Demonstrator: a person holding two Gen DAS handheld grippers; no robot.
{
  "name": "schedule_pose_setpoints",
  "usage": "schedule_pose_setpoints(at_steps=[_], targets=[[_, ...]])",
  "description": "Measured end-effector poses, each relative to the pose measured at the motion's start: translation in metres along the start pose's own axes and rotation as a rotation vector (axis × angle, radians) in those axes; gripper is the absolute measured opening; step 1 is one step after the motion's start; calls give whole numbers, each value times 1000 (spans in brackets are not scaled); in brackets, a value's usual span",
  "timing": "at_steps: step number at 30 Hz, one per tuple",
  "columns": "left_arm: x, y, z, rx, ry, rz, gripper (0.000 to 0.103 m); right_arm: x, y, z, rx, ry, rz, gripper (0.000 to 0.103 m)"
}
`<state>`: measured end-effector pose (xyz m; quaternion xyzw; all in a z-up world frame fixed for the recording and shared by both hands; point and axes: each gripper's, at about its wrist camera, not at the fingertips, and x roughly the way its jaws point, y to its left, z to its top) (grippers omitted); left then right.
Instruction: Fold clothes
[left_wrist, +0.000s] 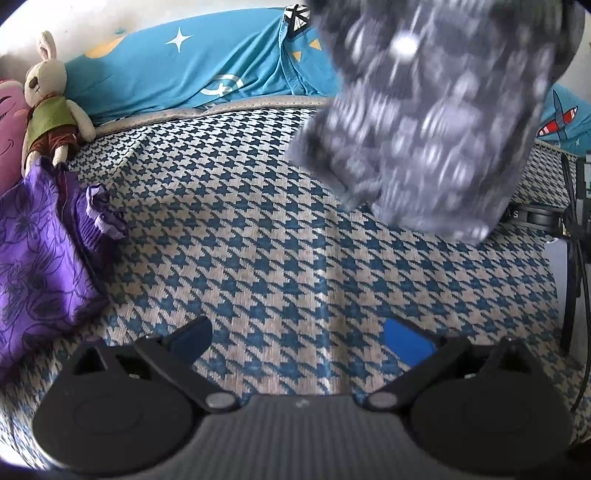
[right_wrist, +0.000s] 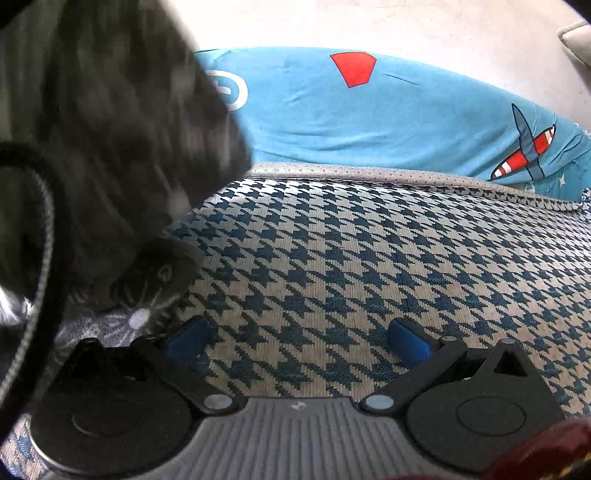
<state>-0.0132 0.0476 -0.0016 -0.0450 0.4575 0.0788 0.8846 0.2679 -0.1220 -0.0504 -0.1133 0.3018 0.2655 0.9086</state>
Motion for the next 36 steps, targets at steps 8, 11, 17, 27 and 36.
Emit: schedule_pose_setpoints(at_steps=[8, 11, 17, 27, 36], targets=[[1, 0, -2, 8, 7, 8, 103, 6, -3, 3, 0, 0, 0, 103], [2, 0, -2, 8, 9, 10, 103, -6, 1, 6, 1, 0, 0, 103], [1, 1, -2, 5, 8, 14, 103, -4, -1, 5, 1, 0, 0, 103], [11, -3, 0, -4, 41, 8, 103, 1, 2, 4, -2, 1, -2, 103], [23, -23, 13, 8, 65, 13, 103, 8, 0, 3, -4, 2, -3, 103]])
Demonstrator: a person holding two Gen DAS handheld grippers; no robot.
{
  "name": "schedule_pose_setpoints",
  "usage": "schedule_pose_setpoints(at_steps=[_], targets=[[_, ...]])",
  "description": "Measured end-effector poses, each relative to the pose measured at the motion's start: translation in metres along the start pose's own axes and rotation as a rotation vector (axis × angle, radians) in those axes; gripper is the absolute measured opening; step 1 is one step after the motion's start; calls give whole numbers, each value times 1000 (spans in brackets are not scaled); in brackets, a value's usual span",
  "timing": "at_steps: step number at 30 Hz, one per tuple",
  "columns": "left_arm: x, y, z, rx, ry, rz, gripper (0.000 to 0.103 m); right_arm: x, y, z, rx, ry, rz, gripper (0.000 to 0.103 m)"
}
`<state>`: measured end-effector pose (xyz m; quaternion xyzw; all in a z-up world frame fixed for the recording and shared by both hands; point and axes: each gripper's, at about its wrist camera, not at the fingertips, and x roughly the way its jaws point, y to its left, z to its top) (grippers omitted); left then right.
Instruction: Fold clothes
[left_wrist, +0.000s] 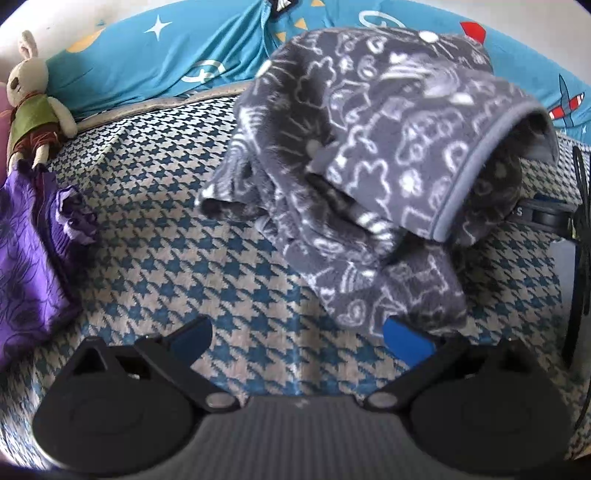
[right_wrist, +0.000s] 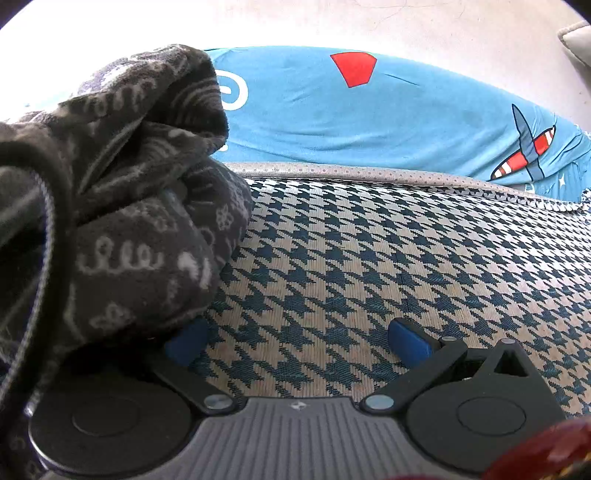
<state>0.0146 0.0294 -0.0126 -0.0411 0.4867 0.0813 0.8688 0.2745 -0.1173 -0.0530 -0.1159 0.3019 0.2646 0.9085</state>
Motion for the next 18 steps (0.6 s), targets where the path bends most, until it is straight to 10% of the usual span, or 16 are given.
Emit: schedule_pose_setpoints(at_steps=[18], targets=[[-7, 0, -9, 13, 35, -5, 103, -6, 2, 0, 1, -1, 1, 103]])
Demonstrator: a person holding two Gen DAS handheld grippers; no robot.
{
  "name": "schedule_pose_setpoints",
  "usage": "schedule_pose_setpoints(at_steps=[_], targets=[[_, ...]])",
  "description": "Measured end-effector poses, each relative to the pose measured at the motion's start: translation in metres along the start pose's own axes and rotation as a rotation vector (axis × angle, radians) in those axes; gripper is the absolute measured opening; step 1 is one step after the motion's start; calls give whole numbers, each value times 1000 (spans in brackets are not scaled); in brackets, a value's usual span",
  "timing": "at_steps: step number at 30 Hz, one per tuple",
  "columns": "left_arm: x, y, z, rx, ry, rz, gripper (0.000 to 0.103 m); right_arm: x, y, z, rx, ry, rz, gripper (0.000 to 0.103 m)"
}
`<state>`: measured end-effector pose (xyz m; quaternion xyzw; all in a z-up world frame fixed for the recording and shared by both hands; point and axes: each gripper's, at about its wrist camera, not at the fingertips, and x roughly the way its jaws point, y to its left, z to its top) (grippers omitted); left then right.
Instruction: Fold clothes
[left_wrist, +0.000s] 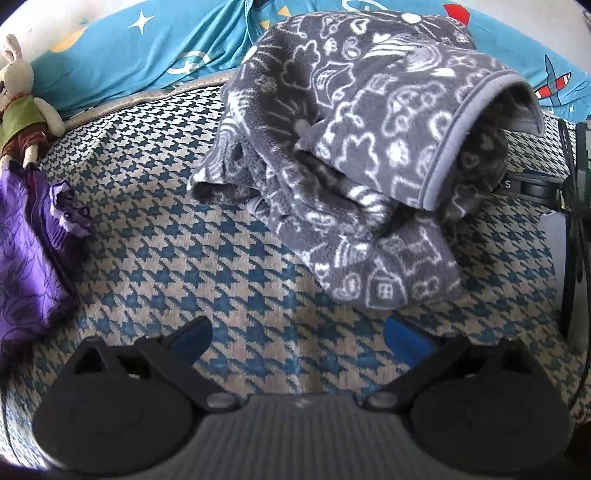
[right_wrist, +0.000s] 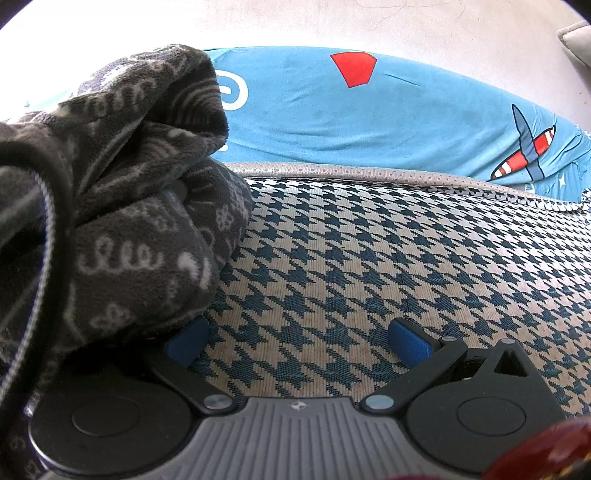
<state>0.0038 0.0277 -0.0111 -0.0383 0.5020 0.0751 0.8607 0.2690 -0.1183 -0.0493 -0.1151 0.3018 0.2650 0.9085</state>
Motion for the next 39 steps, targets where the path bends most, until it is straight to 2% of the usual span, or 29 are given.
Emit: schedule_pose_setpoints(at_steps=[4, 6, 12, 14, 25, 30, 39], targets=[[2, 2, 2, 2, -6, 15, 103, 0, 0, 0, -1, 1, 0, 103], [4, 2, 2, -88, -8, 76, 103, -1, 0, 1, -2, 2, 0, 103], [17, 4, -5, -102, 14, 105, 103, 0, 0, 1, -2, 2, -1, 103], [19, 8, -8, -140, 13, 121, 103, -1, 0, 1, -2, 1, -1, 103], [12, 33, -10, -240, -32, 120, 103, -1, 0, 0, -2, 1, -1, 103], [3, 25, -10, -281, -55, 119, 103, -1, 0, 0, -2, 1, -1, 103], [-8, 9, -15, -294, -66, 171, 103, -1, 0, 0, -2, 1, 0, 103]])
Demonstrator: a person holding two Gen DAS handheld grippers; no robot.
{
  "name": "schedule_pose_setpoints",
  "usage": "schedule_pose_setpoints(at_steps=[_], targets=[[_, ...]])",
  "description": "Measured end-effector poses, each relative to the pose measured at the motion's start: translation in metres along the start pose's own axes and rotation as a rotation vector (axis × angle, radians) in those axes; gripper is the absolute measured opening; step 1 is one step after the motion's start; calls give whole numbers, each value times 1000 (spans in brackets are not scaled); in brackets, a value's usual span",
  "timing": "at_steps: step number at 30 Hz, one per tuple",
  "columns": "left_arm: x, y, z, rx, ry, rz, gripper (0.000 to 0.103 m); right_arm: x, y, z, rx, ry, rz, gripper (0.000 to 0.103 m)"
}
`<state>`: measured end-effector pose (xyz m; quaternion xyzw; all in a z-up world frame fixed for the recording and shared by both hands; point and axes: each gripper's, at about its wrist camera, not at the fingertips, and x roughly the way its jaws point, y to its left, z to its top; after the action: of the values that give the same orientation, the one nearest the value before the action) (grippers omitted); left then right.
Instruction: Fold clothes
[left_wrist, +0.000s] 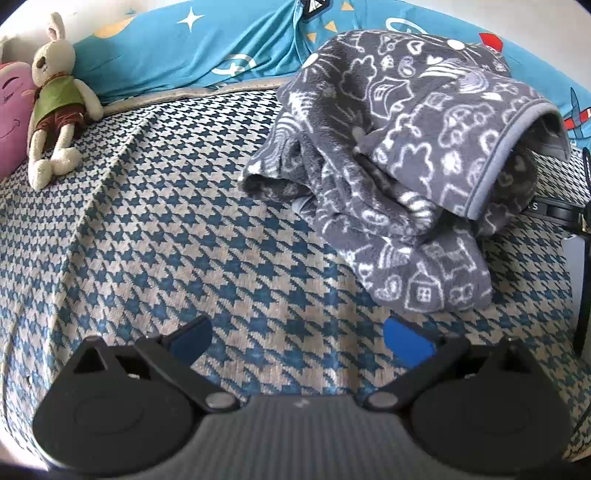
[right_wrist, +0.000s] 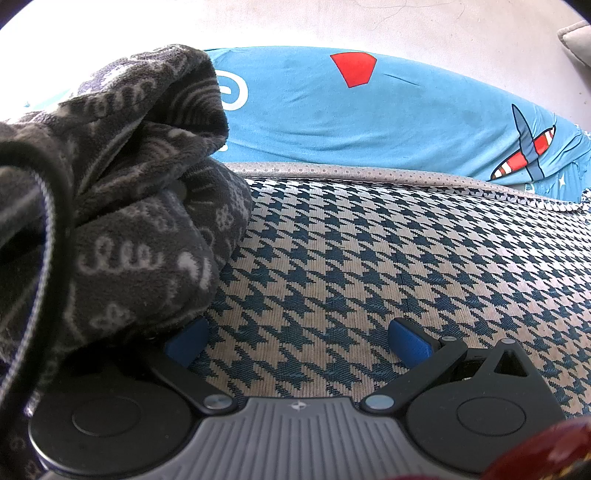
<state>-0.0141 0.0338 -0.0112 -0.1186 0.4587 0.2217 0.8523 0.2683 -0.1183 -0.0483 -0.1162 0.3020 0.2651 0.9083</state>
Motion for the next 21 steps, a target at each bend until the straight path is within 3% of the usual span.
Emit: schedule_pose_setpoints(at_steps=[21], targets=[[-6, -13, 12, -29, 13, 10, 103, 0, 0, 0, 0, 0, 0, 103]])
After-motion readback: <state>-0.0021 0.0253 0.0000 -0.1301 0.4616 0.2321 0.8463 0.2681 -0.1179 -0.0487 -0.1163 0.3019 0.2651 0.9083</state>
